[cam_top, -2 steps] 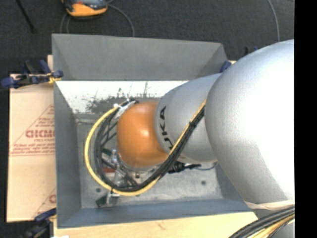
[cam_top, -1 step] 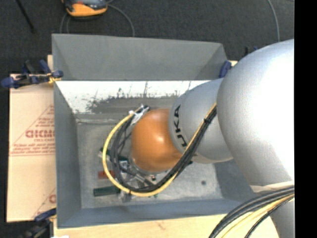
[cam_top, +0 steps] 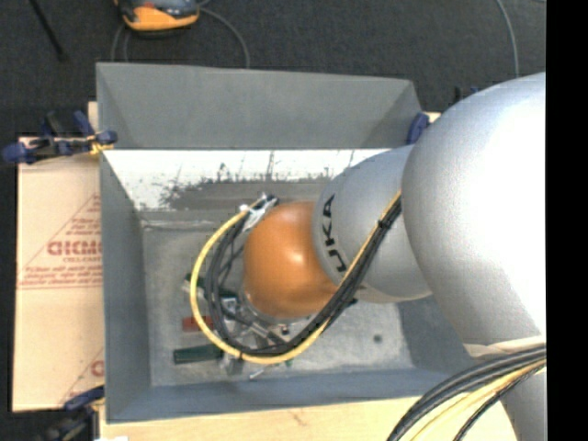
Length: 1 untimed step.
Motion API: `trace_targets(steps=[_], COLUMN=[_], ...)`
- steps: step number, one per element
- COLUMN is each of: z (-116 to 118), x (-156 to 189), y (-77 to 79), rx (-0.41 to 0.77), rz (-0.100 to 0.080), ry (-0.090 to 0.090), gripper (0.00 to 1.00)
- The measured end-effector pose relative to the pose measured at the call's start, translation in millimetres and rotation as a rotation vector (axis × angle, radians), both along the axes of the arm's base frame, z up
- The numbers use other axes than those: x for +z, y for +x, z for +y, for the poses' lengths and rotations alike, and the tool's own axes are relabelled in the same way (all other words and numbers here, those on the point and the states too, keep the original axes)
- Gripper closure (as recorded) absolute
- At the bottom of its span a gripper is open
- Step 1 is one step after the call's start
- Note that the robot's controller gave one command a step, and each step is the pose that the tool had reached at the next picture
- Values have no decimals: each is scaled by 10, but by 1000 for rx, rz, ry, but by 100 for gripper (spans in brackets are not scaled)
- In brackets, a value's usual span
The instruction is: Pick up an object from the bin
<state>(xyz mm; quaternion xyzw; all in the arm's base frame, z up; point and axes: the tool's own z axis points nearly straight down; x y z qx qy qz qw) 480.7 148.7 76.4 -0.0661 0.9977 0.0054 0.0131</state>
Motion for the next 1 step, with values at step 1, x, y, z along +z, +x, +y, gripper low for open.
trace_targets(steps=[1], z=[-28], x=[424], y=[-77], rx=[11], rz=[31], ry=[-14], gripper=[100])
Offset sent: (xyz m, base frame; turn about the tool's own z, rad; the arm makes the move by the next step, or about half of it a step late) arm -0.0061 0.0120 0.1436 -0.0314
